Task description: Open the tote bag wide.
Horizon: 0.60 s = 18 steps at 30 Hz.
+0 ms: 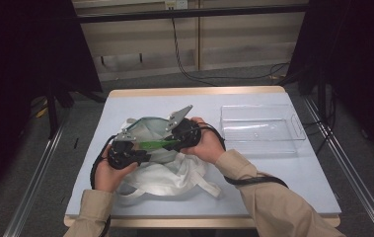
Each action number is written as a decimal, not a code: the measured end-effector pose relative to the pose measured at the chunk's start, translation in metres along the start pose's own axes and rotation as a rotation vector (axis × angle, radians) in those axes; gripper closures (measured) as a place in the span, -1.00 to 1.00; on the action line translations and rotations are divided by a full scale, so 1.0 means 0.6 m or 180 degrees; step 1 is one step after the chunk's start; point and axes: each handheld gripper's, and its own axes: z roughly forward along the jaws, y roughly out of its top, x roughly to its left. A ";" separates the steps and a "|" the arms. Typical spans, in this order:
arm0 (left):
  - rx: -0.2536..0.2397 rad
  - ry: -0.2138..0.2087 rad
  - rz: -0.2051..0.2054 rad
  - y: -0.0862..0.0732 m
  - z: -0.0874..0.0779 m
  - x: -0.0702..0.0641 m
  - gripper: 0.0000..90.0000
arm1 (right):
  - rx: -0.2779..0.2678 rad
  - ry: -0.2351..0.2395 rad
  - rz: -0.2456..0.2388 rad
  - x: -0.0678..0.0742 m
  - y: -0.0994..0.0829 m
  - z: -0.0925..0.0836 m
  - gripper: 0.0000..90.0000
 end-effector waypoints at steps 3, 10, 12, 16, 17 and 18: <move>-0.0017 -0.0027 -0.0036 0.001 -0.001 -0.001 0.32 | -0.0041 0.0067 0.0104 -0.003 0.006 -0.013 0.58; -0.0058 -0.0035 -0.0055 0.003 -0.001 -0.001 0.00 | -0.0083 0.0195 0.0309 -0.012 0.021 -0.044 0.58; -0.0089 -0.0035 -0.0048 0.004 0.000 -0.002 -0.07 | -0.0079 0.0214 0.0349 -0.015 0.024 -0.051 0.59; -0.0111 -0.0027 -0.0030 0.005 -0.002 -0.001 -0.20 | -0.0058 0.0234 0.0418 -0.018 0.031 -0.062 0.60; -0.0114 -0.0021 -0.0003 0.005 -0.002 -0.001 -0.22 | -0.0070 0.0253 0.0432 -0.019 0.032 -0.065 0.60; -0.0117 -0.0011 -0.0012 0.005 -0.002 -0.002 -0.23 | -0.0071 0.0285 0.0458 -0.020 0.035 -0.068 0.60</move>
